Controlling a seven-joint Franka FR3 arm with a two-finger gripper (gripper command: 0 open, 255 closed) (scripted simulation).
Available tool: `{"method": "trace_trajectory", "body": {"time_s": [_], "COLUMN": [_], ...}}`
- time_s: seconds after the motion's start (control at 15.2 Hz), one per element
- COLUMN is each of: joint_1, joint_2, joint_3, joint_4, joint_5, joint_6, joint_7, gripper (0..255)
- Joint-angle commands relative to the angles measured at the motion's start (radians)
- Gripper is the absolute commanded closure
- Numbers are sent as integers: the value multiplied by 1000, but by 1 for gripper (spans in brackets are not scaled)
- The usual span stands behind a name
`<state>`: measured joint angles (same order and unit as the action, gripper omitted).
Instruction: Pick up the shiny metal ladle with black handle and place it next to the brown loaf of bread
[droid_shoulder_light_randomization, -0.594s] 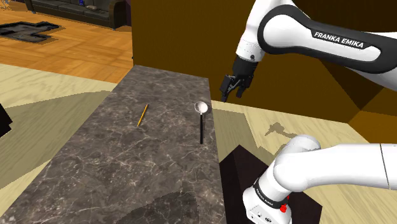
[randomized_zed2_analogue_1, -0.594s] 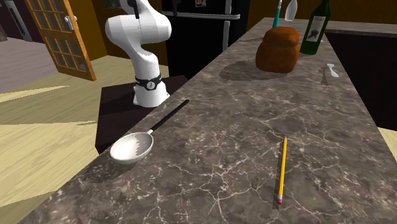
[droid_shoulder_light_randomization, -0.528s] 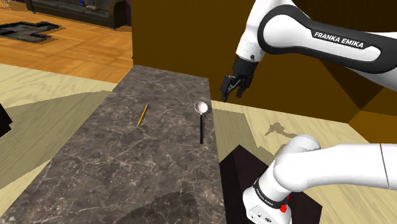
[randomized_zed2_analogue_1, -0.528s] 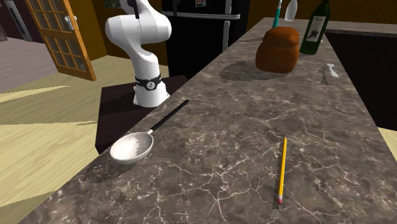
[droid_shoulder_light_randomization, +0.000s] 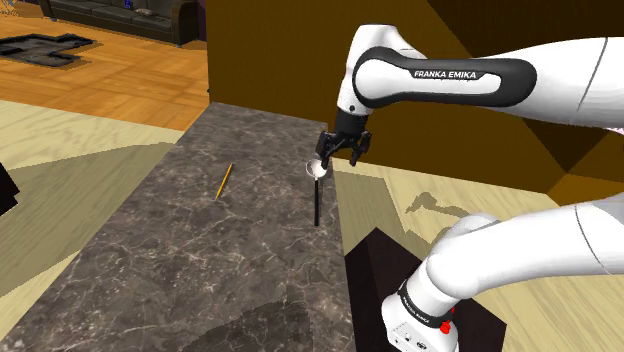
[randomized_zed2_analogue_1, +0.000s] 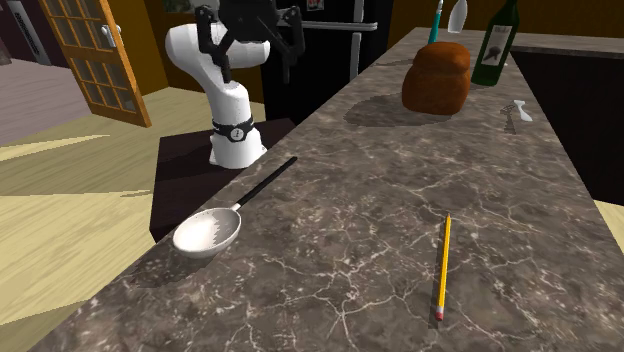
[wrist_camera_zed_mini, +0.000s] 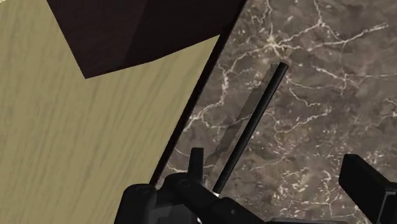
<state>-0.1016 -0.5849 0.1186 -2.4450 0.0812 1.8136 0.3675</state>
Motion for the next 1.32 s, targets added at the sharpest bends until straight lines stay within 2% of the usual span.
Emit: {"method": "trace_trajectory", "body": {"time_s": [0.0,0.59,1.25], "joint_1": [-23,-118,-121], "joint_2": [69,411,476], "joint_3": [17,53,55], "joint_4": [1,68,8], "joint_5": [0,-38,-47], "joint_6": [52,250,369], "joint_7": [69,365,387], "gripper": [0,0,0]}}
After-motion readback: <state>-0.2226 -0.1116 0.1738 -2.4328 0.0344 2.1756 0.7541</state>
